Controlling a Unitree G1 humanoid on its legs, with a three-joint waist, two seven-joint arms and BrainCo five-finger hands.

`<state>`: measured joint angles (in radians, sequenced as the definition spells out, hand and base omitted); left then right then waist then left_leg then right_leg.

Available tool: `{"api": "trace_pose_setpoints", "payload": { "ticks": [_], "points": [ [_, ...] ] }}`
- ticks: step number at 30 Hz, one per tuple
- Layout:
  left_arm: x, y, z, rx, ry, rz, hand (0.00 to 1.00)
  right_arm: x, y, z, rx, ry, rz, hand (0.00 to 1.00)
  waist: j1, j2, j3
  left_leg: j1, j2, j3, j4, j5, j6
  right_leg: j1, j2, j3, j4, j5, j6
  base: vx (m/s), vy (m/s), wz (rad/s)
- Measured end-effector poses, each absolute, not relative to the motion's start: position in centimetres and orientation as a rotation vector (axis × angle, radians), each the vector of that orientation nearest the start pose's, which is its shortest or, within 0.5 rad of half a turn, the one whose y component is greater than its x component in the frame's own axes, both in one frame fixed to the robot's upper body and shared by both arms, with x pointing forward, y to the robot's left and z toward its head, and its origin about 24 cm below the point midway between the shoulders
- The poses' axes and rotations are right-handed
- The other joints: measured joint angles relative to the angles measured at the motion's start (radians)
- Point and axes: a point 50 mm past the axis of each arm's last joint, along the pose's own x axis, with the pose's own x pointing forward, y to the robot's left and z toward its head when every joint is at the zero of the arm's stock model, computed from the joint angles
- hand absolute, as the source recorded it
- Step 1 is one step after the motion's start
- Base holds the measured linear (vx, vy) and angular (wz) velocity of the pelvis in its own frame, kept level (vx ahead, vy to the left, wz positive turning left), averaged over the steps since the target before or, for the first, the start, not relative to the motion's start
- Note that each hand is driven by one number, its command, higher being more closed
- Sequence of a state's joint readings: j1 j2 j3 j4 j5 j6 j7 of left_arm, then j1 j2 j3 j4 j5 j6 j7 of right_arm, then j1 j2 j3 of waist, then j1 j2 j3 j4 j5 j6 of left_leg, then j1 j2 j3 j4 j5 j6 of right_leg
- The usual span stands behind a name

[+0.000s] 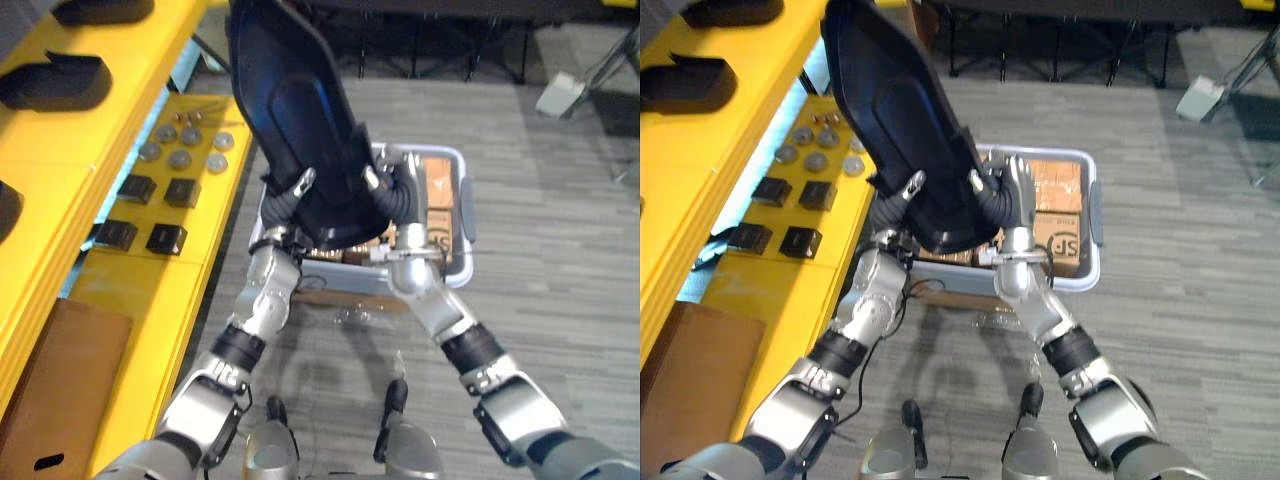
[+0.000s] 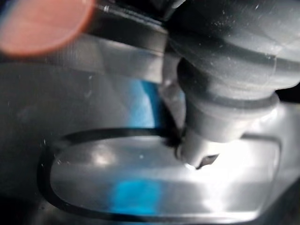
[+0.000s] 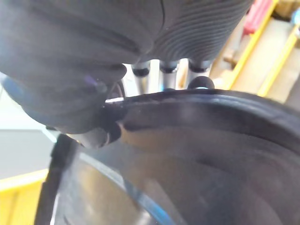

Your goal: Walk over and take plastic housings, then place them on the shelf

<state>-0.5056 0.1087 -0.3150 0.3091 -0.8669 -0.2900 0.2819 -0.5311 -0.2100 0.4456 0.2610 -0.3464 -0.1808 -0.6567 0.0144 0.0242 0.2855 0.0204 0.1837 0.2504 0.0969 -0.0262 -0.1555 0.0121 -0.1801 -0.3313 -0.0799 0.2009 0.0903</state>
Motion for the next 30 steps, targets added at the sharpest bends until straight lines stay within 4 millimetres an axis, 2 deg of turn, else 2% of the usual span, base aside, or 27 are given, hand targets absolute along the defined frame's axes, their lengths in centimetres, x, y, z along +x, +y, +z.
{"api": "trace_pose_setpoints", "payload": {
  "ticks": [2,3,8,14,17,20,23,26,28,30],
  "points": [
    [31.8,9.6,10.7,-0.669,-0.179,-0.045,1.00,30.6,-7.6,12.6,-0.464,-0.632,-0.099,1.00,0.000,-0.004,-0.011,0.021,-0.002,-0.004,-0.007,0.000,0.000,0.023,-0.002,-0.009,0.000,-0.009,0.000,-0.01,0.012,0.08],
    [30.9,9.7,10.2,-0.663,-0.178,-0.038,1.00,29.9,-7.5,12.0,-0.440,-0.618,-0.093,0.00,-0.001,-0.008,-0.028,0.023,-0.006,-0.011,-0.024,0.005,-0.003,0.023,-0.004,-0.021,0.000,-0.014,0.001,-0.01,0.008,0.14],
    [27.8,10.5,8.6,-0.619,-0.159,-0.016,1.00,27.1,-7.1,9.6,-0.346,-0.553,-0.047,0.00,0.001,-0.016,-0.070,0.031,-0.010,-0.031,-0.069,0.029,-0.006,0.025,-0.004,-0.048,0.000,-0.032,0.003,0.02,-0.001,0.14],
    [26.0,11.1,7.6,-0.512,-0.130,0.006,1.00,25.5,-7.1,7.5,-0.257,-0.441,0.033,0.00,0.003,-0.016,-0.095,0.036,-0.018,-0.051,-0.082,0.032,-0.004,0.043,-0.009,-0.075,0.000,-0.032,0.004,0.04,0.019,0.11],
    [25.4,11.5,8.1,-0.459,-0.171,0.020,1.00,24.9,-6.7,7.6,-0.195,-0.436,0.058,0.00,0.011,-0.018,-0.098,0.051,-0.021,-0.050,-0.089,0.032,-0.004,0.054,-0.011,-0.076,0.000,-0.033,0.006,0.01,0.011,0.02],
    [24.9,12.2,9.5,-0.358,-0.263,0.056,1.00,24.7,-6.4,7.8,-0.079,-0.419,0.115,0.00,0.019,-0.025,-0.109,0.052,-0.021,-0.049,-0.090,0.032,-0.004,0.054,-0.011,-0.076,0.000,-0.035,0.008,0.00,0.000,0.00],
    [24.5,13.1,10.1,-0.278,-0.318,0.110,1.00,24.3,-6.4,8.9,0.037,-0.446,0.159,0.00,0.026,-0.024,-0.116,0.066,-0.021,-0.047,-0.092,0.031,-0.004,0.061,-0.011,-0.071,0.000,-0.036,0.009,0.00,0.011,-0.04],
    [23.7,14.3,9.5,-0.154,-0.330,0.240,1.00,23.9,-8.0,10.5,0.112,-0.516,0.105,0.00,0.025,-0.025,-0.136,0.067,-0.021,-0.045,-0.093,0.031,-0.004,0.060,-0.010,-0.067,0.000,-0.039,0.013,0.00,0.005,-0.02],
    [23.1,15.2,9.1,-0.072,-0.337,0.337,1.00,23.6,-10.1,11.0,0.144,-0.544,0.017,0.00,0.025,-0.027,-0.144,0.068,-0.021,-0.042,-0.093,0.031,-0.003,0.059,-0.010,-0.063,0.000,-0.040,0.014,0.00,0.008,-0.04],
    [22.2,16.8,8.5,0.017,-0.337,0.469,1.00,22.8,-13.4,11.0,0.182,-0.549,-0.098,0.00,0.025,-0.029,-0.147,0.078,-0.021,-0.021,-0.095,0.028,-0.002,0.054,-0.010,-0.046,-0.001,-0.042,0.017,-0.01,0.019,-0.21]
  ]
}}
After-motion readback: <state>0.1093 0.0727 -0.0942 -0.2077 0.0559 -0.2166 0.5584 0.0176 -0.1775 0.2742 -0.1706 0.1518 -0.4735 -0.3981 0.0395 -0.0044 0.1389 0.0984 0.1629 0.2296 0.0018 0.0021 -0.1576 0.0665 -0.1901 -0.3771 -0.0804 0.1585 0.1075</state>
